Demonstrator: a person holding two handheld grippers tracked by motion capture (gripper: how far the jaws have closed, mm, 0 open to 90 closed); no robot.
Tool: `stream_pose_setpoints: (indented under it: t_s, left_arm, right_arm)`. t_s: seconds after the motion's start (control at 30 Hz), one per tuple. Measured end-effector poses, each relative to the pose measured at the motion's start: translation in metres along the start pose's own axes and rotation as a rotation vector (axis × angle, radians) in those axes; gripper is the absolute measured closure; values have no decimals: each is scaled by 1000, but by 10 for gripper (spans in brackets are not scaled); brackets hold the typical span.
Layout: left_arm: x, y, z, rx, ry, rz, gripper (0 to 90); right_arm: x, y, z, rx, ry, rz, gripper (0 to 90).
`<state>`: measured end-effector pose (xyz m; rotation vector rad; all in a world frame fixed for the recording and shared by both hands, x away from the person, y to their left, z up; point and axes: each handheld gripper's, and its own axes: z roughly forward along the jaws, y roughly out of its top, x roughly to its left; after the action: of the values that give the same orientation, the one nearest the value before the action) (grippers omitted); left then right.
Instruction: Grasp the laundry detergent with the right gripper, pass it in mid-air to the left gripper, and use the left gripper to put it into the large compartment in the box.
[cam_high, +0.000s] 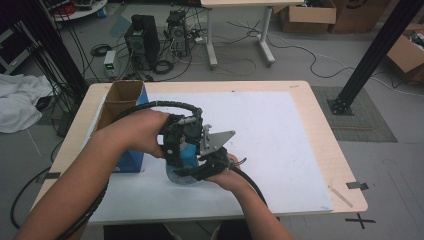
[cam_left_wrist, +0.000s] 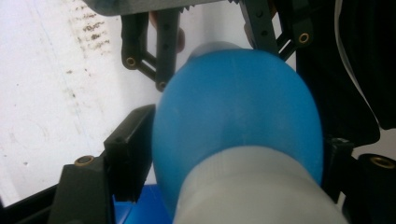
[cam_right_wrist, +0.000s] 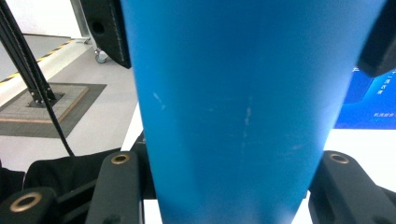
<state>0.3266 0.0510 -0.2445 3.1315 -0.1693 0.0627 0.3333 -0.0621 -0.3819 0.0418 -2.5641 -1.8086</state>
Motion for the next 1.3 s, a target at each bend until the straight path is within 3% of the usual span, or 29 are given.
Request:
stream_pose_setpoints:
  t_s: [0.7,0.9,1.03,1.17,1.3]
  left_arm:
    - [-1,1,0,4,-5,6,364]
    - [-1,1,-1,12,4,-4,369]
    - [-2,3,0,45,6,-19,375]
    - [-2,2,-1,27,18,-21,378]
    - [-4,3,-3,43,28,-27,382]
  right_arm:
    - [-1,-1,0,0,-1,5,474]
    - [-1,-1,0,-2,0,13,475]
    - [0,-1,1,1,2,22,475]
    - [0,0,0,1,-6,23,474]
    - [-1,2,0,5,-6,5,463]
